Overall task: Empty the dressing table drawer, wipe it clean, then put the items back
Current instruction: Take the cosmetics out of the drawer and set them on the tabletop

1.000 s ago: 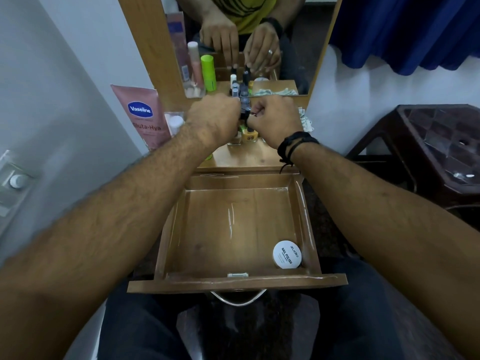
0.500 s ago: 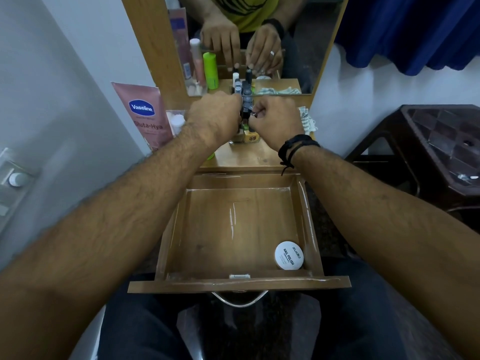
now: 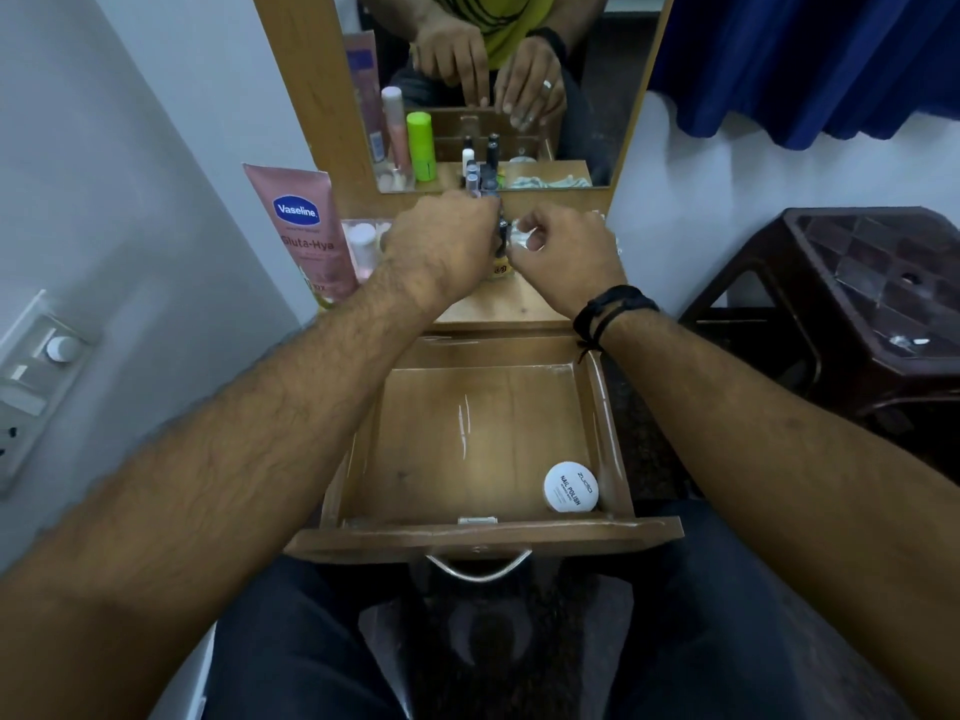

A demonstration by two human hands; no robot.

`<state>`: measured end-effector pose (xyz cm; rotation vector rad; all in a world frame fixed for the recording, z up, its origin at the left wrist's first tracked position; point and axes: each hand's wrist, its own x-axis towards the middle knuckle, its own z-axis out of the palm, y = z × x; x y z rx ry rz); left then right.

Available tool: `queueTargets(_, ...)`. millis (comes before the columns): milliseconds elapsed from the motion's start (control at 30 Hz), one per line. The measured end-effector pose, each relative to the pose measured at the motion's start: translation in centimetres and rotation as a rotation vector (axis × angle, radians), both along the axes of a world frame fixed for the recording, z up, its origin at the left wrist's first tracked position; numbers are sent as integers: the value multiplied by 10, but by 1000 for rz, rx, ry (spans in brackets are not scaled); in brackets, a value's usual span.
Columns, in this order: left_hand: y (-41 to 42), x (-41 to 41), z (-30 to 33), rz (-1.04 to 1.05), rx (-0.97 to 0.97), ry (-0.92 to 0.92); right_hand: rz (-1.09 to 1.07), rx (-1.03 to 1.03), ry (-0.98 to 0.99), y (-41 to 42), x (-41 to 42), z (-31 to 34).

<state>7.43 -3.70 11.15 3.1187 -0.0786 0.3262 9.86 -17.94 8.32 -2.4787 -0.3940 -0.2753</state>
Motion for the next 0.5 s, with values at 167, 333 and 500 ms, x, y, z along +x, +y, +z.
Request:
queueTargets(167,-24,-38,-21,-132,-7,140,67,-210,33,-24,-44,-23)
queueTargets(333,-51,-77,-74,-123,-50,433,237,-557,164,-50,-84,-62)
queueTargets(500,-68,-96,-123,-127,-197,657,249,-784,506,-59,-106,-92)
